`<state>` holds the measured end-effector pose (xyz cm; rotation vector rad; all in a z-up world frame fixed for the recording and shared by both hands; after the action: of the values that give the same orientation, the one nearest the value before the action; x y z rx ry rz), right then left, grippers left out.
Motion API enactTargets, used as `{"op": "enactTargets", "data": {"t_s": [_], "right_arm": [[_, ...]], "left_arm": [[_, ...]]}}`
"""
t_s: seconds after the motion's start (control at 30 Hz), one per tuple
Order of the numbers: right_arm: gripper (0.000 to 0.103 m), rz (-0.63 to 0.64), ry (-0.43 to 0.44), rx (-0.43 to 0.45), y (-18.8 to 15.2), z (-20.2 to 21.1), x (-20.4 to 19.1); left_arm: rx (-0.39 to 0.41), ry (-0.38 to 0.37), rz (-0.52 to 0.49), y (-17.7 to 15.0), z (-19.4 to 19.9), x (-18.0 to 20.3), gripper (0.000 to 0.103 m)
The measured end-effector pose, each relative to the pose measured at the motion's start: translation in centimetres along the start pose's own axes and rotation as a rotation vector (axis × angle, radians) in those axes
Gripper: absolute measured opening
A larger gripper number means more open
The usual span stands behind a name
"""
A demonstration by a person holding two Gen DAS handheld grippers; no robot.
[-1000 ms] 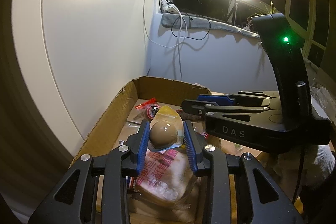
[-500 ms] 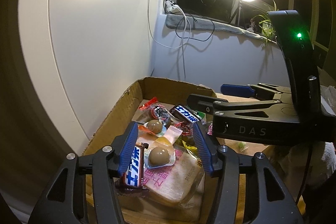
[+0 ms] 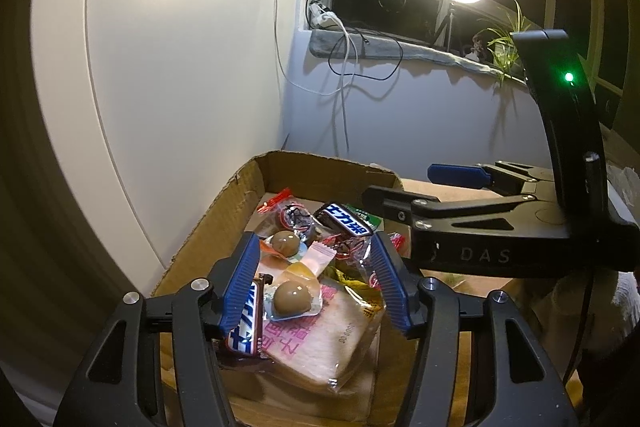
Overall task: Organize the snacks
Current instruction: 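Move the right tool back to the green candy packet on the table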
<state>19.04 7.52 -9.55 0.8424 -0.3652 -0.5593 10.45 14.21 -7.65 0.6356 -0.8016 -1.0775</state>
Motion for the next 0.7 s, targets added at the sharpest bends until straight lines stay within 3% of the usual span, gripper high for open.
{"op": "enactTargets", "data": {"t_s": [0.43,0.7], "right_arm": [[0.086,-0.067,-0.037,0.006,-2.8,3.5,4.1],[0.086,-0.065,-0.072,-0.077,-7.5,3.8,6.3]], "left_arm": [[0.0,-0.003,-0.017,-0.6,0.3,0.3,0.057],[0.01,-0.01,0.009,-0.4,0.8,0.0,0.057]]}}
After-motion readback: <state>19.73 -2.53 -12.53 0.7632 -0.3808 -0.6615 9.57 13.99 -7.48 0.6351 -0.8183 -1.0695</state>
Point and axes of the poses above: each gripper's, at about its wrist camera, not at the fingertips, and z roughly against the way its jaws point, x to its right, y to its top, the point moved 9 cm from there along -z, roughly the way its jaws point, and after that the axes turned 13 degrees about z, right-handed, at the moved point
